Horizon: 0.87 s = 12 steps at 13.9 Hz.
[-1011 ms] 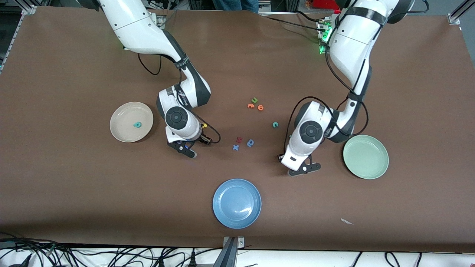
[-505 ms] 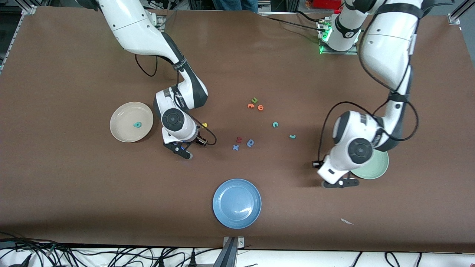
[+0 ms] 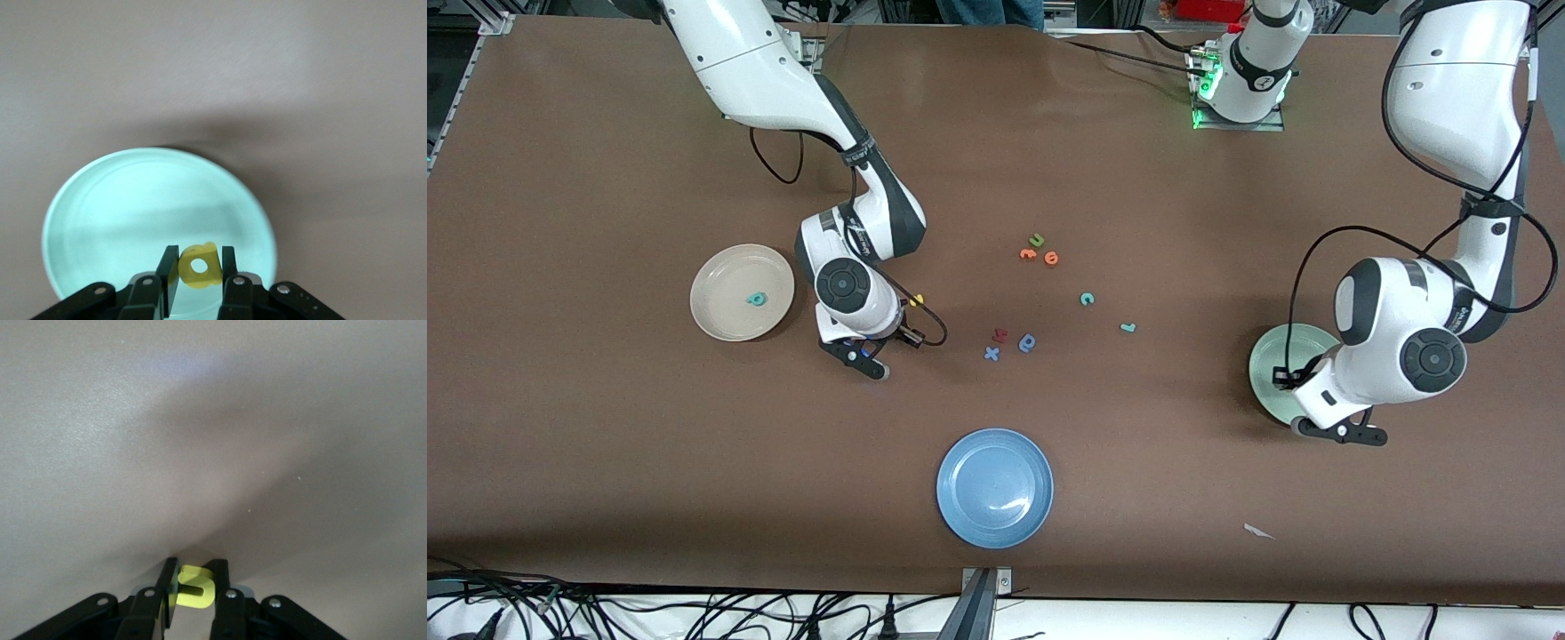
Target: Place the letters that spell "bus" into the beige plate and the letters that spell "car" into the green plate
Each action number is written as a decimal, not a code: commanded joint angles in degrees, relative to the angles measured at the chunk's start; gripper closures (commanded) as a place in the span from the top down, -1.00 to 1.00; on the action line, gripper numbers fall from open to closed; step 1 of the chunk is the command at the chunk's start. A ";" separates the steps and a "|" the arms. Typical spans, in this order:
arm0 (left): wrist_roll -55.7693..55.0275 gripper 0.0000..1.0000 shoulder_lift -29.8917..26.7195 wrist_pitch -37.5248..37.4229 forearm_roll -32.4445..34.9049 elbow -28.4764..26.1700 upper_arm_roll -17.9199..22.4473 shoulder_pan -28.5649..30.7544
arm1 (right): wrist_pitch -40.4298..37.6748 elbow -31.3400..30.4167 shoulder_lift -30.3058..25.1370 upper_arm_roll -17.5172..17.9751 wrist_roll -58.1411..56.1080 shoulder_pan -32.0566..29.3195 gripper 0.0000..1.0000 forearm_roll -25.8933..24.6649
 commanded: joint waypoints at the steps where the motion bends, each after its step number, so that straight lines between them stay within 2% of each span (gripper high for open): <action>1: 3.40 -0.30 -2.89 7.52 2.40 -8.38 -0.78 1.26 | -3.34 -0.68 -3.22 -1.96 -3.72 -0.07 -0.70 -0.20; 2: 6.02 0.63 -2.89 7.64 2.40 -8.22 -0.78 1.43 | -5.88 -0.68 -4.45 -3.63 -7.83 -0.16 -0.70 -0.20; 3: 6.83 1.00 -3.06 7.20 2.31 -7.70 -0.86 1.26 | -9.30 -1.20 -5.59 -5.82 -13.09 -0.16 -0.70 -0.20; 5: 6.32 1.00 -3.85 4.92 1.52 -6.03 -1.04 1.17 | -12.57 -2.78 -7.79 -10.39 -24.26 -0.16 -0.69 -0.11; 7: 0.82 1.00 -4.20 4.74 -0.58 -6.02 -1.91 0.03 | -12.50 -8.03 -11.30 -14.69 -34.45 -0.25 -0.69 0.15; 9: -5.00 1.00 -4.03 4.83 -1.29 -6.90 -5.77 0.12 | -12.50 -12.61 -13.85 -18.74 -43.60 -0.25 -0.69 0.42; 12: -13.08 1.00 -4.29 5.53 -4.11 -9.00 -10.52 0.12 | -11.27 -21.57 -17.11 -22.27 -52.93 -0.16 -0.69 -0.03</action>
